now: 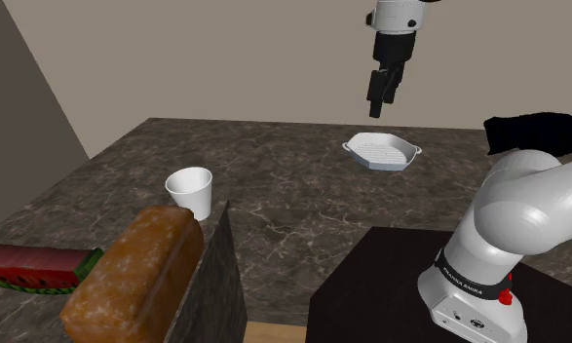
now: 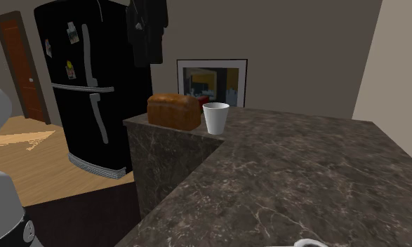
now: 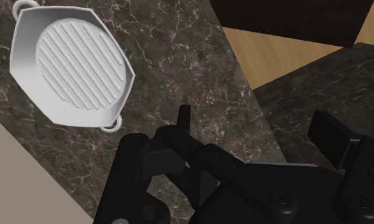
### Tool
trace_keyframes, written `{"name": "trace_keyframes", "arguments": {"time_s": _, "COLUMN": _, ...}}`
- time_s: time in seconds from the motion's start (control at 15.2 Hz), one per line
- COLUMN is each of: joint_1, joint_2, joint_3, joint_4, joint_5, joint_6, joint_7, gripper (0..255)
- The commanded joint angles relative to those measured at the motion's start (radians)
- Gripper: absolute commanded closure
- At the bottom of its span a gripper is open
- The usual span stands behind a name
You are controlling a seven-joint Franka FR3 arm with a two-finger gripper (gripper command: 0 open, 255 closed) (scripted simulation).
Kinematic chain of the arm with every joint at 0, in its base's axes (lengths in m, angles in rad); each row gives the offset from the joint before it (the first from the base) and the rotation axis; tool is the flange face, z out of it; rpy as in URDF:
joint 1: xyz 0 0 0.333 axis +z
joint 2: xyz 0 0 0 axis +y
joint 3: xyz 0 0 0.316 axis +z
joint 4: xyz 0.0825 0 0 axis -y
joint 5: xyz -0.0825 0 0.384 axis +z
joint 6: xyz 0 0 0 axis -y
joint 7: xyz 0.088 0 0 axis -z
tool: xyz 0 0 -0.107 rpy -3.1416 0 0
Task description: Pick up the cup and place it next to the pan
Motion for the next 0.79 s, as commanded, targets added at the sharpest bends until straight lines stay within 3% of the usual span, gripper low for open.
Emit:
{"name": "trace_keyframes", "arguments": {"time_s": 0.0, "joint_1": 0.000, "joint_2": 0.000, "joint_3": 0.000, "joint_4": 0.000, "joint_5": 0.000, "joint_6": 0.000, "joint_7": 0.000, "gripper": 0}}
{"name": "trace_keyframes", "arguments": {"time_s": 0.73, "joint_1": 0.075, "joint_2": 0.333, "joint_3": 0.077, "joint_4": 0.075, "joint_5": 0.130, "joint_6": 0.261, "joint_7": 0.099, "gripper": 0}}
